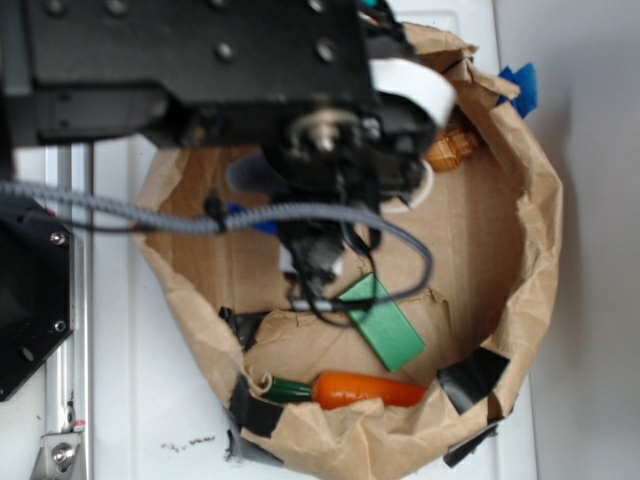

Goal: Grab the gray animal.

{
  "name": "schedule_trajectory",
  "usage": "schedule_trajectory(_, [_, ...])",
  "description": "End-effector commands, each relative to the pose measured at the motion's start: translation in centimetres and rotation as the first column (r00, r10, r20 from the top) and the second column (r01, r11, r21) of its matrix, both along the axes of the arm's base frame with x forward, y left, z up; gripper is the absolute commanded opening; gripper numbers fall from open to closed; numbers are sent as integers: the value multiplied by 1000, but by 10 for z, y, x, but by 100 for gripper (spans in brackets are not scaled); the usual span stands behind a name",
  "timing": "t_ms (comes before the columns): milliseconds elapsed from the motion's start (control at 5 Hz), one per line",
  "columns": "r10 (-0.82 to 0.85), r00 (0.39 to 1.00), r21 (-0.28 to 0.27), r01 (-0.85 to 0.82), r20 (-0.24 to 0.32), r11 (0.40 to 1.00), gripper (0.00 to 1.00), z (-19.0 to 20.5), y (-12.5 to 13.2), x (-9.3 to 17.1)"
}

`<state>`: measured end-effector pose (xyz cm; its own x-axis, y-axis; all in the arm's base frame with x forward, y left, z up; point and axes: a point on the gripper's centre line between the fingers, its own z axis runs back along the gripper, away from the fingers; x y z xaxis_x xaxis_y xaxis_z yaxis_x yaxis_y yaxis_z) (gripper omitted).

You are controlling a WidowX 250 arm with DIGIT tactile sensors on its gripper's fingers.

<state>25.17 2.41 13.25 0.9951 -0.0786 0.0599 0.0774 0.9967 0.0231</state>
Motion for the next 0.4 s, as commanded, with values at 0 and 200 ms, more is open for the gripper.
schedule_trajectory(0, [85,992,-30,-83,88,996,0,28,-12,-9])
schedule_trajectory(200, [108,990,-31,-105,92,994,0,25,-14,-17])
